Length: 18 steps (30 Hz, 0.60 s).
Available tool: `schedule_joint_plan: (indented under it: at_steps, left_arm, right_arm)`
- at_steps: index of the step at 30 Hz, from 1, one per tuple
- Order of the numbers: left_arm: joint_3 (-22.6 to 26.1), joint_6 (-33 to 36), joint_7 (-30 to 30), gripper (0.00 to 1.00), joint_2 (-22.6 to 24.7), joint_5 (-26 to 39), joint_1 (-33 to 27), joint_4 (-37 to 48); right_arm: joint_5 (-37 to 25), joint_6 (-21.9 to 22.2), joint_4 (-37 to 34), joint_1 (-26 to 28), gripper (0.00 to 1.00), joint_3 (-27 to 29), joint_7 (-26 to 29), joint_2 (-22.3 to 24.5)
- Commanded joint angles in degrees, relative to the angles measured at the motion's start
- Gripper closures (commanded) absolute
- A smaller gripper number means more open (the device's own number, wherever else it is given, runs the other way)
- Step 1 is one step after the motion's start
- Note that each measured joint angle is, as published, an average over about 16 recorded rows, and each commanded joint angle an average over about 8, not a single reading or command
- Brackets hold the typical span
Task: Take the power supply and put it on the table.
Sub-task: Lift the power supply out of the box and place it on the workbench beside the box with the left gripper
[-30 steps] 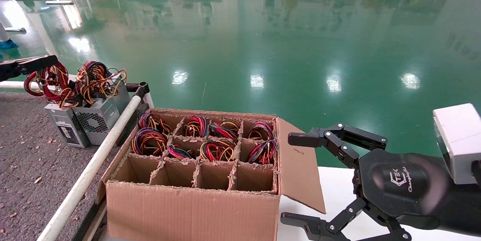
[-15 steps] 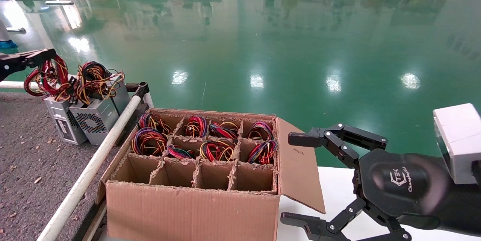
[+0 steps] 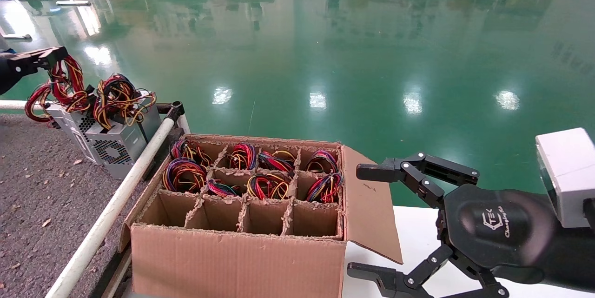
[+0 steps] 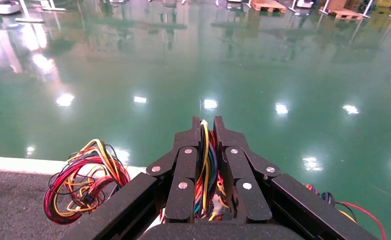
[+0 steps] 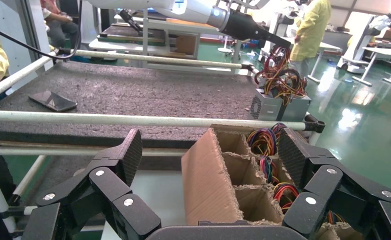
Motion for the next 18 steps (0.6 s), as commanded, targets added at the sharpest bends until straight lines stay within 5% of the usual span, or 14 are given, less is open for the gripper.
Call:
schedule_joint_plan:
  at_steps: [1, 18]
  left_arm:
    - [-0.04, -0.86, 0.19, 1.0, 0.39, -0.05, 0.13, 0.04]
    - [0.06, 3.36, 0.15, 1.0, 0.12, 0.08, 0.94, 0.21]
  right_arm:
    - [0.0, 0.0, 0.0, 0.0, 0.0, 0.0, 0.0, 0.0]
    - [0.01, 0.0, 0.0, 0.0, 0.0, -0.01, 0.0, 0.0]
